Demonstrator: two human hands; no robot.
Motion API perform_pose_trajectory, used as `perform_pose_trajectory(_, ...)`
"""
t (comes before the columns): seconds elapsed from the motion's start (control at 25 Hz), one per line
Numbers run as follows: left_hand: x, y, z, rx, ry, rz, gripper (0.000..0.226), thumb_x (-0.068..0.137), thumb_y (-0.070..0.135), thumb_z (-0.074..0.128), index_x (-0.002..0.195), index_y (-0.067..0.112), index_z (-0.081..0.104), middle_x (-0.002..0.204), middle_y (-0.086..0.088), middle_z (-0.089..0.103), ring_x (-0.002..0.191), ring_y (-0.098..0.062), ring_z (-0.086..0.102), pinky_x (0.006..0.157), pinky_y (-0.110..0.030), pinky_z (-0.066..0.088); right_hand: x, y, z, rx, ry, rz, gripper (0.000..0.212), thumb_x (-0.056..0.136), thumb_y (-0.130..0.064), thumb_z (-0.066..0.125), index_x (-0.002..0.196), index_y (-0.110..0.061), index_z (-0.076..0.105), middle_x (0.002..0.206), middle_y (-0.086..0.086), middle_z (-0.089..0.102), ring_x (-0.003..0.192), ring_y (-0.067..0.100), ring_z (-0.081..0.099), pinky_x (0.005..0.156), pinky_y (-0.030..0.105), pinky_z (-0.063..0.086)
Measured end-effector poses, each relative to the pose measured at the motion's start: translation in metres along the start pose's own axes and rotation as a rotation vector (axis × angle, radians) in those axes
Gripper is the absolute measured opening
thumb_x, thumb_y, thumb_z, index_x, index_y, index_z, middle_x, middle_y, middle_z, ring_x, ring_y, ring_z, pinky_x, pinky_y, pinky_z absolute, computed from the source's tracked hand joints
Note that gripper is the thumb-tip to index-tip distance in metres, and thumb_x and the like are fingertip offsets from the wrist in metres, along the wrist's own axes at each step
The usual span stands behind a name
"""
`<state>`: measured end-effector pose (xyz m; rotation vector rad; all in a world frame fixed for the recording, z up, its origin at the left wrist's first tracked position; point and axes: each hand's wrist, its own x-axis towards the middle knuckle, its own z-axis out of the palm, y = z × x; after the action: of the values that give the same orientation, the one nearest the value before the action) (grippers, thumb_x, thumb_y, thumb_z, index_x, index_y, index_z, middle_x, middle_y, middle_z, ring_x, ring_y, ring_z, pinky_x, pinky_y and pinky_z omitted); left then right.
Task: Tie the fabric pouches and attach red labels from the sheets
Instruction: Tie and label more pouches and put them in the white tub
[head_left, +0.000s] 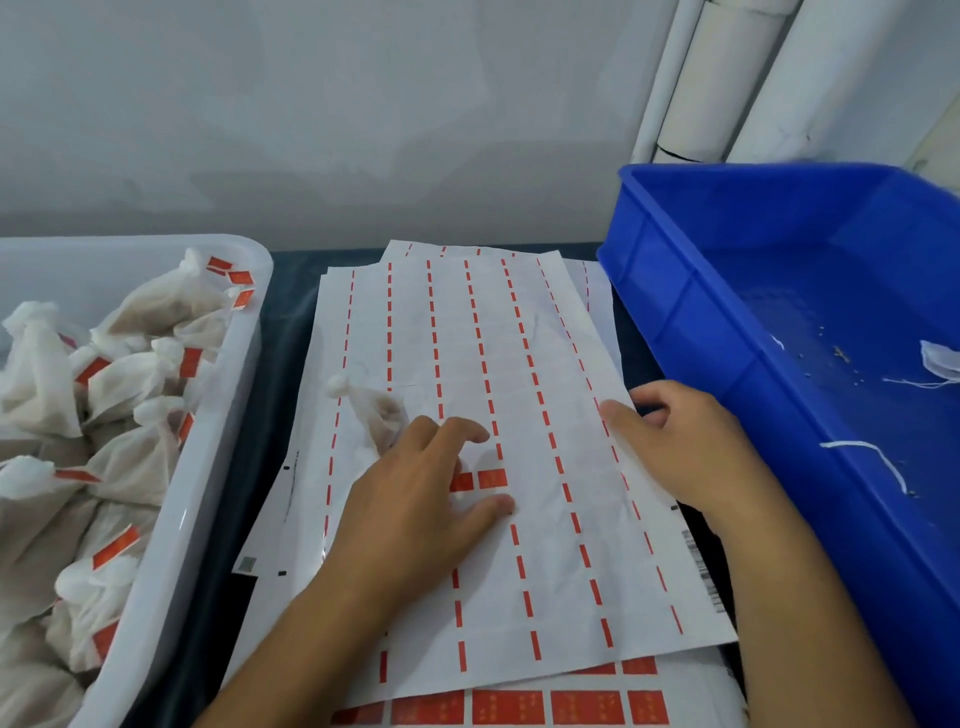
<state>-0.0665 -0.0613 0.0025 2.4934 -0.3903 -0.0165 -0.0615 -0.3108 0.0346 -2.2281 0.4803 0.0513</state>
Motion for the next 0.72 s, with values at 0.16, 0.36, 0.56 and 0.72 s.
perform_pose_trajectory(0.16, 0.001, -0.003, -0.001, -0.018, 0.024, -0.035, 0.048, 0.082, 0.069, 0.068, 0.117, 0.060, 0.036, 0.113, 0.031, 0.042, 0.088, 0.005, 0.055, 0.071, -0.005, 0.041, -0.008, -0.010, 0.000, 0.389, -0.362, 0.051, 0.025, 0.094, -0.047, 0.069, 0.108, -0.027, 0.076, 0.099, -0.007, 0.081, 0.085, 0.018, 0.079, 0.077, 0.040, 0.060)
perform_pose_trajectory(0.36, 0.003, -0.007, -0.001, -0.059, 0.072, -0.054, 0.035, 0.087, 0.062, 0.067, 0.113, 0.057, 0.044, 0.108, 0.029, 0.047, 0.085, 0.005, 0.055, 0.066, -0.003, 0.038, -0.006, -0.009, 0.008, 0.561, -0.491, 0.060, 0.029, 0.092, -0.034, 0.071, 0.119, -0.025, 0.073, 0.111, 0.001, 0.079, 0.098, 0.027, 0.078, 0.089, 0.048, 0.059)
perform_pose_trajectory(0.56, 0.003, -0.006, -0.003, -0.085, 0.054, -0.062, 0.046, 0.084, 0.072, 0.062, 0.124, 0.054, 0.051, 0.115, 0.029, 0.049, 0.089, 0.003, 0.057, 0.083, -0.017, 0.055, -0.002, -0.011, 0.013, 0.715, -0.447, 0.188, 0.027, 0.096, -0.028, 0.066, 0.121, -0.019, 0.071, 0.110, 0.009, 0.079, 0.096, 0.034, 0.077, 0.080, 0.048, 0.062)
perform_pose_trajectory(0.72, 0.000, -0.001, -0.007, -0.087, 0.036, -0.072, 0.064, 0.079, 0.080, 0.059, 0.136, 0.054, 0.049, 0.122, 0.034, 0.042, 0.096, 0.001, 0.058, 0.089, -0.022, 0.057, 0.000, -0.013, 0.017, 0.779, -0.383, 0.260, 0.029, 0.097, -0.030, 0.063, 0.122, -0.017, 0.072, 0.109, 0.011, 0.079, 0.094, 0.035, 0.078, 0.083, 0.047, 0.060)
